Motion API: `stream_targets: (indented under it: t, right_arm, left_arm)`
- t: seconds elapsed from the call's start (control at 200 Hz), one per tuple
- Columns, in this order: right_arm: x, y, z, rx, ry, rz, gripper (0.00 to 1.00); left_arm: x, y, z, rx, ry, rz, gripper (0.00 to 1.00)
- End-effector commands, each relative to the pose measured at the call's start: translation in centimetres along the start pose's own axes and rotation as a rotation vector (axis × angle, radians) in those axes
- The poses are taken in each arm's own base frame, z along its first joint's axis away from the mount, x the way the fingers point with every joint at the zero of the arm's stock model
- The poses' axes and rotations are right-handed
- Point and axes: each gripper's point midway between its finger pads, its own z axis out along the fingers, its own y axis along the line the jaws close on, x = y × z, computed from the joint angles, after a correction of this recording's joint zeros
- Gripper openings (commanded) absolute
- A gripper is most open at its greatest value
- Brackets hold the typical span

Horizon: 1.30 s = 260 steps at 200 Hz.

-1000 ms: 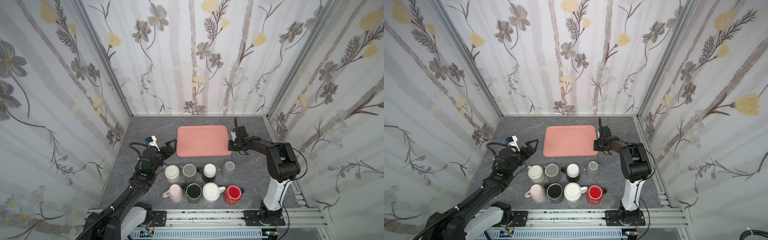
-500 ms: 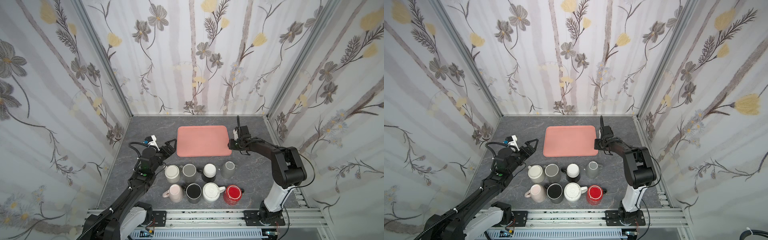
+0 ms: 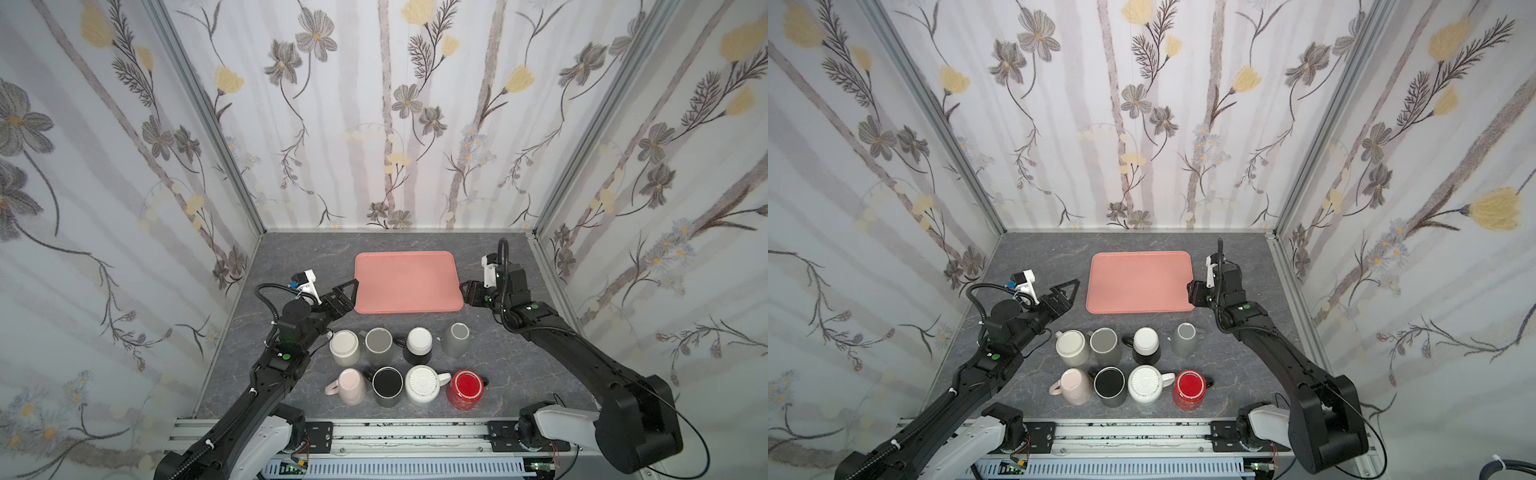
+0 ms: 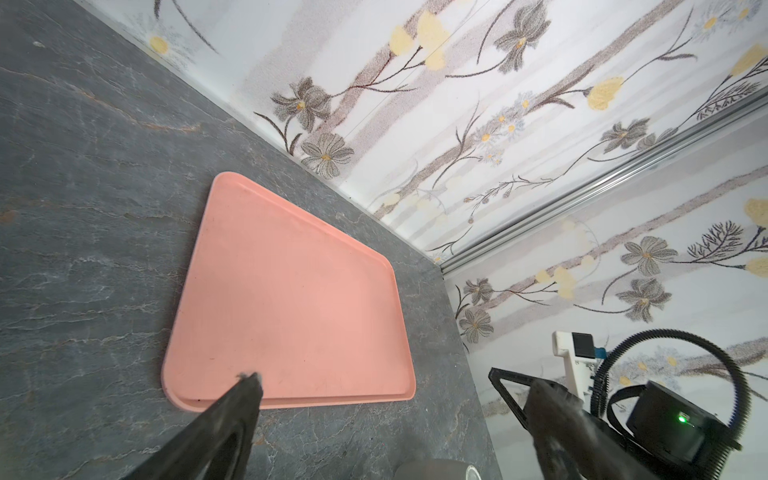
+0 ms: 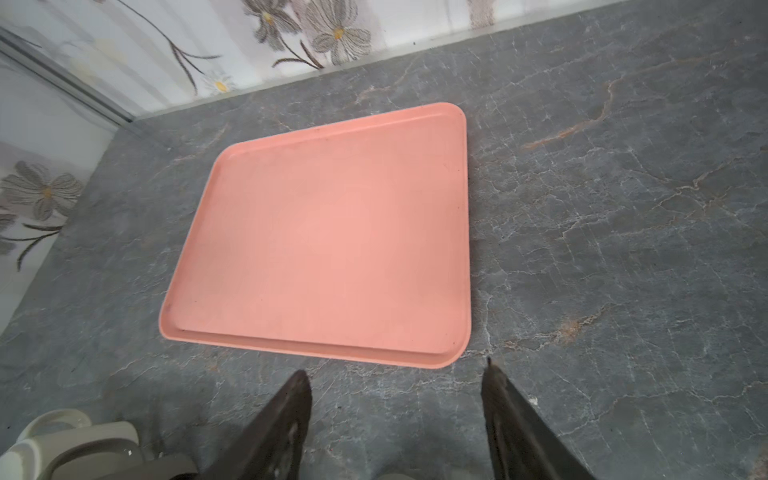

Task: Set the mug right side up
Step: 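Move the right gripper above the upside-down white mug near the tray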

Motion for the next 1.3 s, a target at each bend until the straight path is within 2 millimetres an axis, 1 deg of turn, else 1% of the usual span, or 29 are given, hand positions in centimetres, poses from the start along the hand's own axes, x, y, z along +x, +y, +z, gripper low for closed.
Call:
stream_targets:
  t: [0.0, 0.01, 0.03, 0.12, 0.195, 0.26, 0.32, 0.355, 0.39, 0.45, 0.5, 0.565, 0.739, 0.829, 0.954, 1.119, 1.199, 1.294]
  right_arm:
    - [1.5, 0.3, -2.2, 0.019, 0.006, -0.011, 0.64]
    - [2.2, 0.1, -2.2, 0.025, 0.021, -0.013, 0.63]
    - [2.7, 0.1, -2.7, 0.029, 0.028, -0.015, 0.62]
    - [4.4, -0.1, -4.1, 0.064, 0.054, -0.02, 0.58]
    - [6.0, -0.7, -5.0, 0.103, 0.087, -0.018, 0.55]
    - [7.3, -1.1, -5.5, 0.129, 0.127, -0.012, 0.5]
    - [8.7, -1.6, -6.0, 0.152, 0.173, -0.009, 0.44]
    - [9.1, -1.6, -6.2, 0.161, 0.183, -0.01, 0.41]
    - [9.1, -1.1, -6.5, 0.153, 0.181, -0.016, 0.38]
    - [9.1, -0.5, -6.9, 0.147, 0.194, -0.016, 0.3]
    - [9.1, -0.6, -7.1, 0.165, 0.206, -0.019, 0.25]
    - [10.0, -0.6, -7.1, 0.174, 0.255, -0.022, 0.21]
    - [13.1, -0.4, -7.3, 0.166, 0.376, -0.008, 0.2]
    - [13.9, 0.2, -7.1, 0.152, 0.407, -0.008, 0.22]
    - [14.9, 0.7, -6.4, 0.149, 0.428, -0.018, 0.21]
    - [15.6, 1.9, -4.9, 0.119, 0.431, -0.022, 0.2]
    - [15.3, 2.9, -4.1, 0.095, 0.414, -0.03, 0.2]
    - [14.8, 3.5, -2.9, 0.086, 0.391, -0.034, 0.2]
  left_arm:
    - [1.0, 0.2, 0.0, 0.019, 0.035, -0.029, 1.0]
    - [1.0, 0.2, 0.0, 0.02, 0.035, -0.029, 1.0]
    - [1.1, 0.2, 0.0, 0.022, 0.037, -0.033, 1.0]
    - [1.4, 0.4, 0.0, 0.026, 0.041, -0.033, 1.0]
    - [1.4, 0.4, -0.1, 0.028, 0.038, -0.027, 1.0]
    - [1.3, 0.4, -0.1, 0.028, 0.034, -0.023, 1.0]
    - [1.2, 0.2, -0.1, 0.032, 0.031, -0.016, 1.0]
    - [1.1, 0.2, -0.2, 0.03, 0.027, -0.013, 1.0]
    - [1.1, 0.2, -0.2, 0.028, 0.023, -0.01, 1.0]
    - [1.0, 0.3, -0.3, 0.021, 0.017, -0.005, 1.0]
    - [1.0, 0.5, -0.4, 0.016, 0.015, -0.003, 1.0]
    - [1.0, 0.5, -0.5, 0.017, 0.012, -0.001, 1.0]
    - [0.9, 0.4, -0.7, 0.017, 0.008, 0.009, 1.0]
    - [1.0, 0.5, -0.8, 0.016, 0.005, 0.007, 1.0]
    - [1.1, 0.7, -0.9, 0.013, 0.003, 0.001, 1.0]
    - [1.0, 0.6, -1.0, 0.013, 0.0, 0.007, 1.0]
    - [0.9, 0.6, -1.1, 0.009, -0.001, 0.012, 1.0]
    - [0.8, 0.6, -1.2, 0.007, -0.005, 0.016, 1.0]
